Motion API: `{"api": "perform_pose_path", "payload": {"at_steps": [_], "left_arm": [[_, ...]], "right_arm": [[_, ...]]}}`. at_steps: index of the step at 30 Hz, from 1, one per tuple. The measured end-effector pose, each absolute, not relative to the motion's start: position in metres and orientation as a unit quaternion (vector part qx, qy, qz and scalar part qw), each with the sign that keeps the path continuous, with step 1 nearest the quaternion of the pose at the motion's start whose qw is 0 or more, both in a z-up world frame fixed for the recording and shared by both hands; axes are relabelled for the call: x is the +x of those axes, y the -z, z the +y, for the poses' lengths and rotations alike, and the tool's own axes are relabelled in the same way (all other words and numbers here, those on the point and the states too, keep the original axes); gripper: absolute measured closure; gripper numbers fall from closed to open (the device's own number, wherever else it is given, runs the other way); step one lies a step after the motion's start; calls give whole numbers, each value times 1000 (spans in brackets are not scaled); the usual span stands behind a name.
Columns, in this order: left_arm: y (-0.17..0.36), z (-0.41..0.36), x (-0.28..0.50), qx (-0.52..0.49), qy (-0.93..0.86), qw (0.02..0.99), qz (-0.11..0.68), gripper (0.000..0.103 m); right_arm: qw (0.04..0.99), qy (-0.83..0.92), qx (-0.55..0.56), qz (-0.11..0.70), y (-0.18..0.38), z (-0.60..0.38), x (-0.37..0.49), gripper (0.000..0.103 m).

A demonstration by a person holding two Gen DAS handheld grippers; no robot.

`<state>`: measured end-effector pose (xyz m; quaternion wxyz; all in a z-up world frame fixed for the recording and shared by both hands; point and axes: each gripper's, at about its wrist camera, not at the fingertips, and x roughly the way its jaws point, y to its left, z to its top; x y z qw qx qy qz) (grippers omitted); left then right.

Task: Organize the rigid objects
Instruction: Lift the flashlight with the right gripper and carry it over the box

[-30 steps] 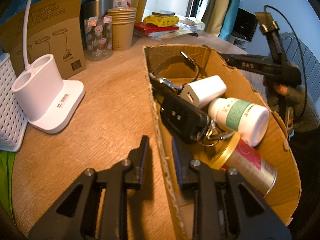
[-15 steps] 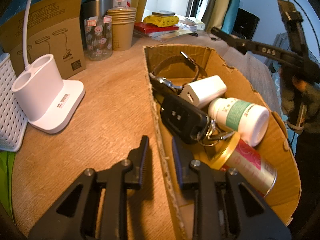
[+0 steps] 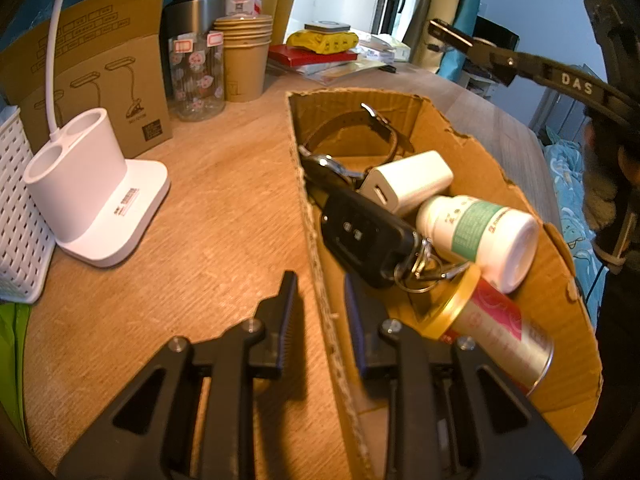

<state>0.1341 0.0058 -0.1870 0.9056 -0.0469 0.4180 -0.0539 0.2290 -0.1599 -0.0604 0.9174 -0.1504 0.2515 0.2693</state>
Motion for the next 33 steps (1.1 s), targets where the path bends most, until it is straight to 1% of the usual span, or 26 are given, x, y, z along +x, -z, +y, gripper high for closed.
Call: {"api": "perform_pose_path", "payload": {"at_steps": [12,33], "left_arm": [[187,6,134,-47,54,906,418,78],[187,7,134,-47,54,906,418,78]], "right_arm": [[911,-294,-163,239,58,-142,211,81],[897,-316,-178,254,75,-123,209,81]]}}
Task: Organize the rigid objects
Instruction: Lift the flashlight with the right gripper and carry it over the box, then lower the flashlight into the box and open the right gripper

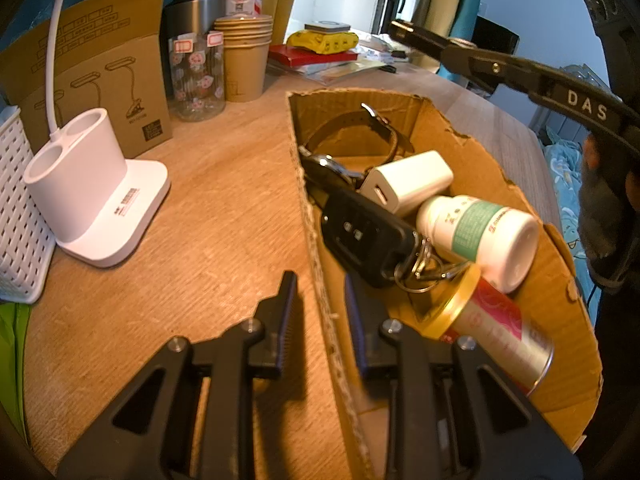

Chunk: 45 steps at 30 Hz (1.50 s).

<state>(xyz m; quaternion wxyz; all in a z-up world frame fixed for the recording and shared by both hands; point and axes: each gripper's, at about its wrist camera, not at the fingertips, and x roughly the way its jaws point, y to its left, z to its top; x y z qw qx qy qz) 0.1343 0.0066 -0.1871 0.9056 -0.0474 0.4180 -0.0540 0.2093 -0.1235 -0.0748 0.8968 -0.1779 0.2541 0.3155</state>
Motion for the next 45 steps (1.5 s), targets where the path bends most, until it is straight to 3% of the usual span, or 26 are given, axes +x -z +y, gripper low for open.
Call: {"api": "perform_pose_path", "payload": {"at_steps": [42,45], "left_arm": [[188,7,134,-48,54,906,418,77],[188,7,134,-48,55,905,418,77]], "right_arm": [[870,-325,-214,303,110,-103,213,81],[875,-312,-211,304,109,-108,215,73]]}}
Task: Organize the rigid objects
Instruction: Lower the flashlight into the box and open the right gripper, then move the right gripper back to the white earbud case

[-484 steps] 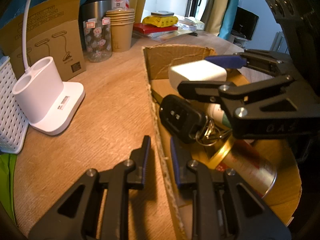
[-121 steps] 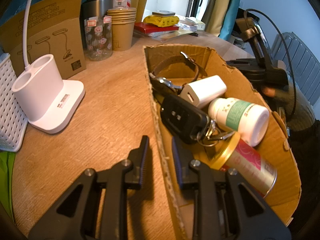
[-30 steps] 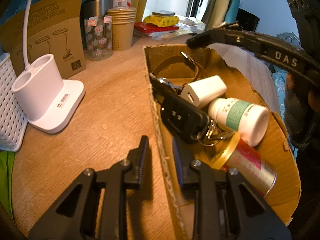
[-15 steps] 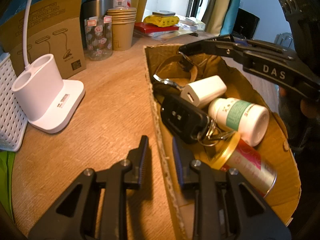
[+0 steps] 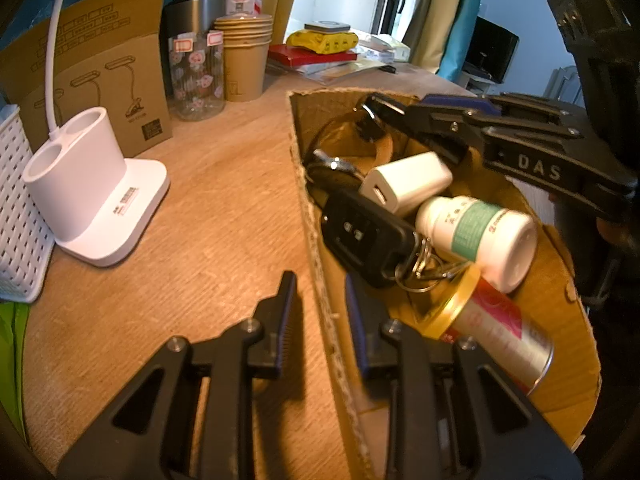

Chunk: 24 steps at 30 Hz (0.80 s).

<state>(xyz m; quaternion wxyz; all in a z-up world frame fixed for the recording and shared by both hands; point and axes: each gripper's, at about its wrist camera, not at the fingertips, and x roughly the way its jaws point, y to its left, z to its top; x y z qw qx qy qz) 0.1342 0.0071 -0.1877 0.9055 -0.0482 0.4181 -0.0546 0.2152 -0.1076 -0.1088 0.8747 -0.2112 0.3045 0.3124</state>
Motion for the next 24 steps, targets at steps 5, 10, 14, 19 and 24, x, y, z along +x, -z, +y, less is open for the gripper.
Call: {"api": "perform_pose_path", "payload": {"at_steps": [5,10,14,19,24], "left_arm": [[188,7,134,-48,55,905,418,77],[188,7,134,-48,55,905,418,76],[189,6,135,-48,55,906,418,76],[190,7,136,-50,55,905,418,76],[190,7,136,-50,55,905,419,76]], "right_arm": [[879,-308,-201,302,107,-116,222,65],[890,-284,-202,294,106,-123,228,57],[887,-259,-216,315,121,-123,238,56],[887,-265,-202,320,122,-125,240,56],[889,-268,-197,314,118,-128,239,56]]}}
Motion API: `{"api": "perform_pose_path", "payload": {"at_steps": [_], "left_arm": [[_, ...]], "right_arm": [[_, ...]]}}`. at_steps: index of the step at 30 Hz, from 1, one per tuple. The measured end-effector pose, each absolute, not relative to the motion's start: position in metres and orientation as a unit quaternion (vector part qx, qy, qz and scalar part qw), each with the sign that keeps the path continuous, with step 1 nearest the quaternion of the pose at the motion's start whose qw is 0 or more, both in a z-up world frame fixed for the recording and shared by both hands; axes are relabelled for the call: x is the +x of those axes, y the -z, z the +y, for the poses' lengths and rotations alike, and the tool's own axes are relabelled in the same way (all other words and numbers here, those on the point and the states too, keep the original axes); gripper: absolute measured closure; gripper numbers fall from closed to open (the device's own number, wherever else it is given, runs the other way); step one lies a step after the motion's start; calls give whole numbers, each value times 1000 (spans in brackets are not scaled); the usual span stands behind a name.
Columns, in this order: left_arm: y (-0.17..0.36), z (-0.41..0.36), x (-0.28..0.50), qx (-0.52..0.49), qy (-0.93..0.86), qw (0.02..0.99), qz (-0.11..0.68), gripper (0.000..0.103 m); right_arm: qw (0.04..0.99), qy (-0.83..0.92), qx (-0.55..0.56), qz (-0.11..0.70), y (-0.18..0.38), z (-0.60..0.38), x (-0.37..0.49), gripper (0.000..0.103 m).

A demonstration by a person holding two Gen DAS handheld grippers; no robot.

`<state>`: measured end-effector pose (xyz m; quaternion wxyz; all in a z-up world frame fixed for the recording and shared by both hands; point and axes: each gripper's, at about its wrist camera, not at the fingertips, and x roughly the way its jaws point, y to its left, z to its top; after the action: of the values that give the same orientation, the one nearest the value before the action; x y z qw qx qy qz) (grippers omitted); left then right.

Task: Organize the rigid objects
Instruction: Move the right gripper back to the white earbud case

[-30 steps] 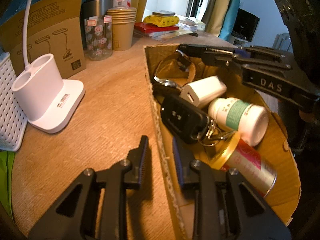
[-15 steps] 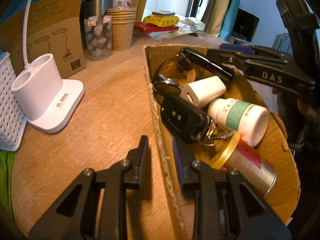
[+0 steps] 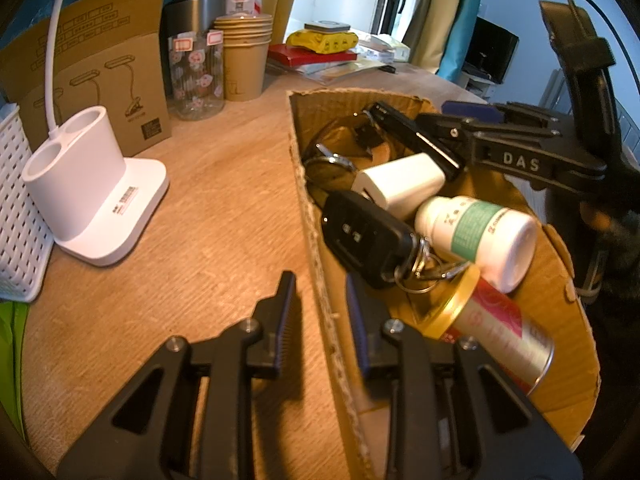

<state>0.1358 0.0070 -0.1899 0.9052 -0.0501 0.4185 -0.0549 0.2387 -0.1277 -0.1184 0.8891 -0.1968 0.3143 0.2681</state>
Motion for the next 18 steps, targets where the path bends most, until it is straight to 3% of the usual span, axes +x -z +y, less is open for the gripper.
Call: {"api": "perform_pose_path", "payload": {"at_steps": [5,18], "left_arm": [[190,8,136,-50,55,905,418,76],[190,8,136,-50,55,905,418,76]], "right_arm": [[904,-264,-164,293,101,-140,238,46],[921,-224,-123,292,94,-176,259,44]]}}
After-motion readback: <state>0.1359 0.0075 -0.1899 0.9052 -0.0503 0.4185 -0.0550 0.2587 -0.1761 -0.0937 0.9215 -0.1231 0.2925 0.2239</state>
